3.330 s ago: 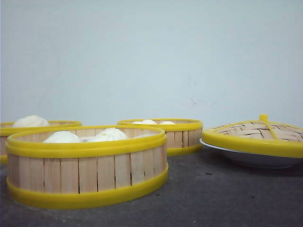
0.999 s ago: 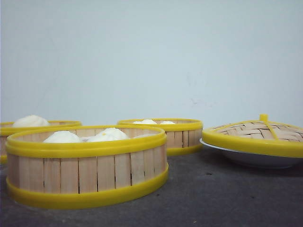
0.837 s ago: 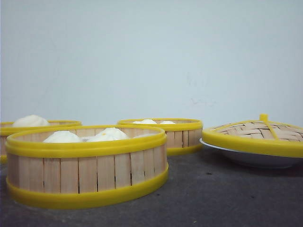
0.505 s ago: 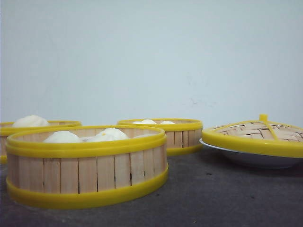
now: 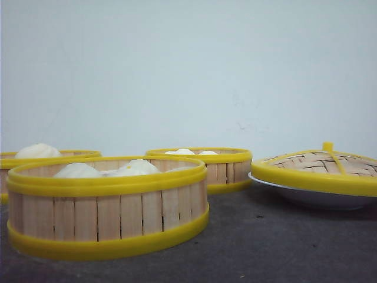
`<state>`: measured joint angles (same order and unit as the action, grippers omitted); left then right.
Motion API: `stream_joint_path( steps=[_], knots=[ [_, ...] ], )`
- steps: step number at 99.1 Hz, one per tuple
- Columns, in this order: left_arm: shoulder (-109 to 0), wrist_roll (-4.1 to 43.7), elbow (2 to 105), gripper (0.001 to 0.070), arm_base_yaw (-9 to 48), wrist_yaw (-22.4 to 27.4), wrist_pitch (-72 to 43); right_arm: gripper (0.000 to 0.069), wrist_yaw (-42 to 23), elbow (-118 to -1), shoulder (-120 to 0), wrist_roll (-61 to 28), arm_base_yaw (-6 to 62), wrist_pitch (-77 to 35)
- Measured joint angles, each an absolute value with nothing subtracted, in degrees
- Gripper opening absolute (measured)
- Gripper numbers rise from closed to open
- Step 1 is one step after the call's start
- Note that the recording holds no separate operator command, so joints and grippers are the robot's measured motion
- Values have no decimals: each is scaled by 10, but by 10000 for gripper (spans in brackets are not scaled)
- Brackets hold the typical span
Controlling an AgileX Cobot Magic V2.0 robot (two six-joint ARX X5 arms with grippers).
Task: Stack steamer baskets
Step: 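Move right gripper to the three-bun basket and grasp its yellow rim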
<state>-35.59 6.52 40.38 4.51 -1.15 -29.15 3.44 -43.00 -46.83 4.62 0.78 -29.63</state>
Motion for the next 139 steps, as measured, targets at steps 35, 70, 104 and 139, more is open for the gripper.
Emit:
stream_joint_path(
  steps=[35,70,104,139],
  knots=[
    [-377,42,404,18,45,-11,-297,8,17,-430,-521,43,23,-297],
    [-377,40,404,436,45,-11,-298,574,17,-430,-521,43,23,-298],
    [-379,40,404,469,45,-11,-298,616,120,-460,-584,70,56,-229],
    [-402,40,404,469,45,-11,-298,601,120,-717,-877,78,130,-246]
  ],
)
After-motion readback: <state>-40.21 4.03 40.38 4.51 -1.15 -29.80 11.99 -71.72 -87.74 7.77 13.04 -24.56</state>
